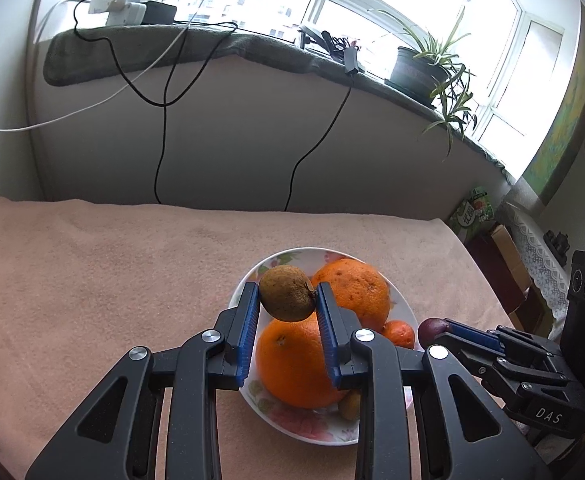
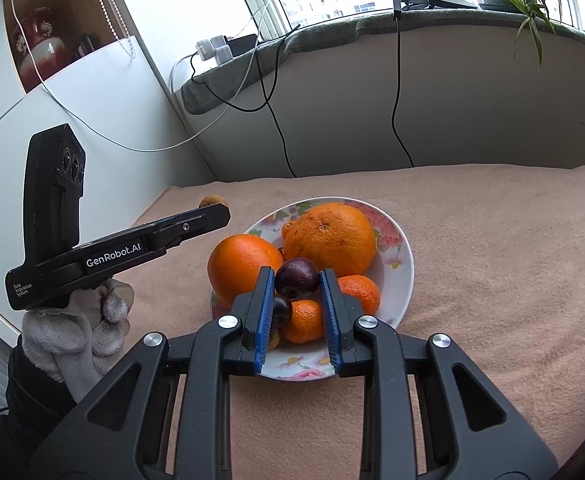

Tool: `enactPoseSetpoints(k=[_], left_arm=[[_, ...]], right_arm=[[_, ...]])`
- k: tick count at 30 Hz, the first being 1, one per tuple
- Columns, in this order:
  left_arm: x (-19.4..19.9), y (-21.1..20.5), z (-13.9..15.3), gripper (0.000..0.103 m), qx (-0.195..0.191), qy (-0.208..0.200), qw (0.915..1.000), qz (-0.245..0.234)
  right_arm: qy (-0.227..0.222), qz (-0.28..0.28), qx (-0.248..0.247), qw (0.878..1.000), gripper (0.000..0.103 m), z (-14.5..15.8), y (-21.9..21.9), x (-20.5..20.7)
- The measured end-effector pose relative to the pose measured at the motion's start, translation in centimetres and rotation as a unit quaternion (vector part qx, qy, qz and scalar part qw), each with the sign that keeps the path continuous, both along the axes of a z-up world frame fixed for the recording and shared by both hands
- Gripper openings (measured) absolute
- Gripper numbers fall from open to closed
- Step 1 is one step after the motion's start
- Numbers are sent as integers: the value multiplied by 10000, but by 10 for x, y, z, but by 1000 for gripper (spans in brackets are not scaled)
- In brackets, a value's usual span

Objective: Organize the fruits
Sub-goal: 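Carry the brown fruit with the left gripper over the plate while the right carries the plum there, then lower both fruits onto the plate and open both grippers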

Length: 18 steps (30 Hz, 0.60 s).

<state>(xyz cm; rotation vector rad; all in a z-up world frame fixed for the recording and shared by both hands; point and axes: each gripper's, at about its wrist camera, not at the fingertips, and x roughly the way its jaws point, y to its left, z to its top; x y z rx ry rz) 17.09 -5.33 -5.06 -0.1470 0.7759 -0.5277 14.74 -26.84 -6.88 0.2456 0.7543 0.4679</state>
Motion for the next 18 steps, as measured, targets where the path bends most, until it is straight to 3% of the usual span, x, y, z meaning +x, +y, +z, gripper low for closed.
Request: enactPoseSetpoints(k=[18], left_arm=[[10,-18,1,28,146,-13,9998,-123]], right_arm=[[47,102,-61,9999,25,-7,8,6]])
